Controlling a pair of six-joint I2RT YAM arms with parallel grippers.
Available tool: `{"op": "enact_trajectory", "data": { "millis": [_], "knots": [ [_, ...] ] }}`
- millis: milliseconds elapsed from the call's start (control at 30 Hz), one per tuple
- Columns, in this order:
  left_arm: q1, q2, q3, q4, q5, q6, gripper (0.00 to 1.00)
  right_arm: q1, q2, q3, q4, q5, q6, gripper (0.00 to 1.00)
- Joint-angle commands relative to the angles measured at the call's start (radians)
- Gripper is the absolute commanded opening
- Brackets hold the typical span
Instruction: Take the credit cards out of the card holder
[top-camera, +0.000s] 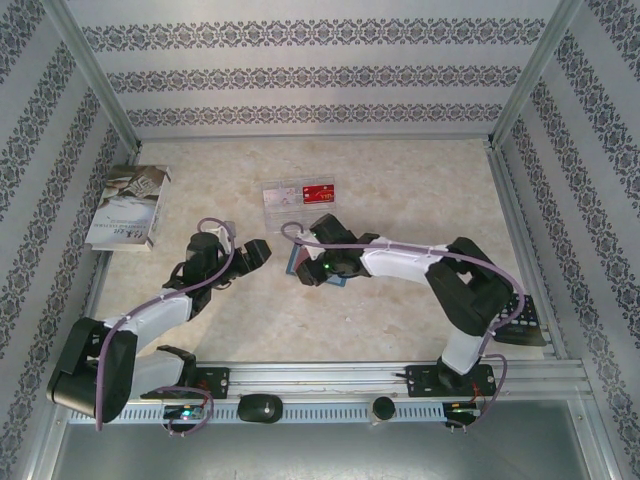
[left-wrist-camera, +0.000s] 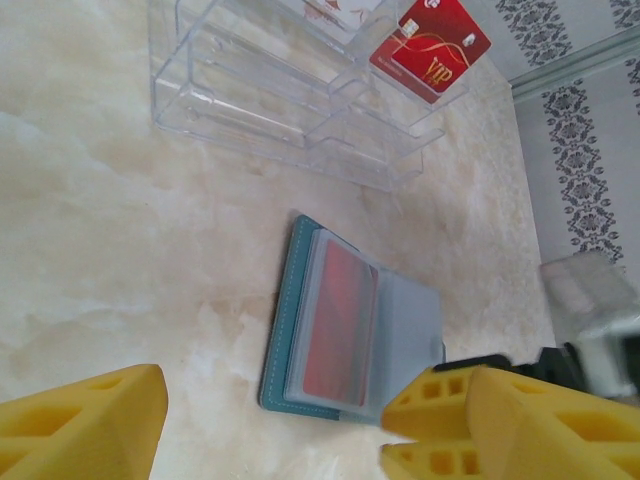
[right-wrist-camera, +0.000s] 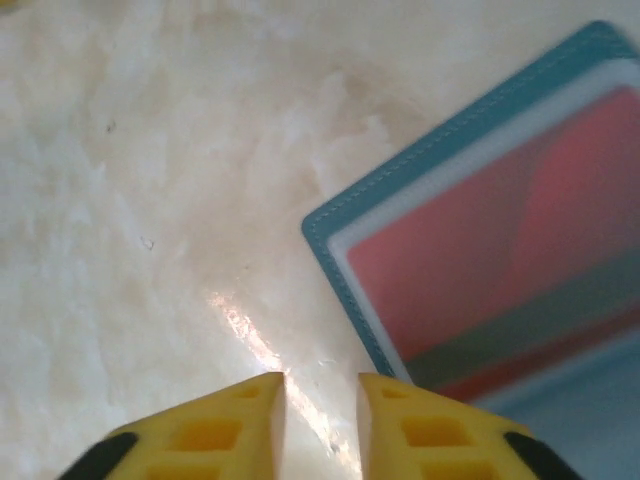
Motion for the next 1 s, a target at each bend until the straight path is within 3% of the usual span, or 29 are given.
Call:
{"op": "enact_trajectory", "data": {
  "millis": [0, 167, 733, 833, 967],
  "knots": [
    [-0.035, 0.031, 0.029, 0.044, -0.018, 0.008, 0.78, -0.019, -0.036, 0.016, -0.024, 0.114, 0.091, 0.31],
    [-0.052, 0.049, 0.037, 0.046, -0.035, 0.019, 0.78, -0.013, 0.038, 0.081, -0.059, 0.275, 0.066, 0.33],
    [-0.053, 0.019, 0.033, 0.012, -0.037, 0.042, 0.78, 0.069, 0.257, 0.27, -0.196, 0.482, -0.115, 0.35],
    [-0.051, 0.018, 0.031, 0.014, -0.037, 0.042, 0.78, 0.071, 0.269, 0.251, -0.186, 0.454, -0.108, 0.3],
    [-0.051, 0.014, 0.039, -0.004, -0.03, 0.05, 0.78, 0.07, 0.29, 0.243, -0.183, 0.399, -0.106, 0.13]
  ]
}}
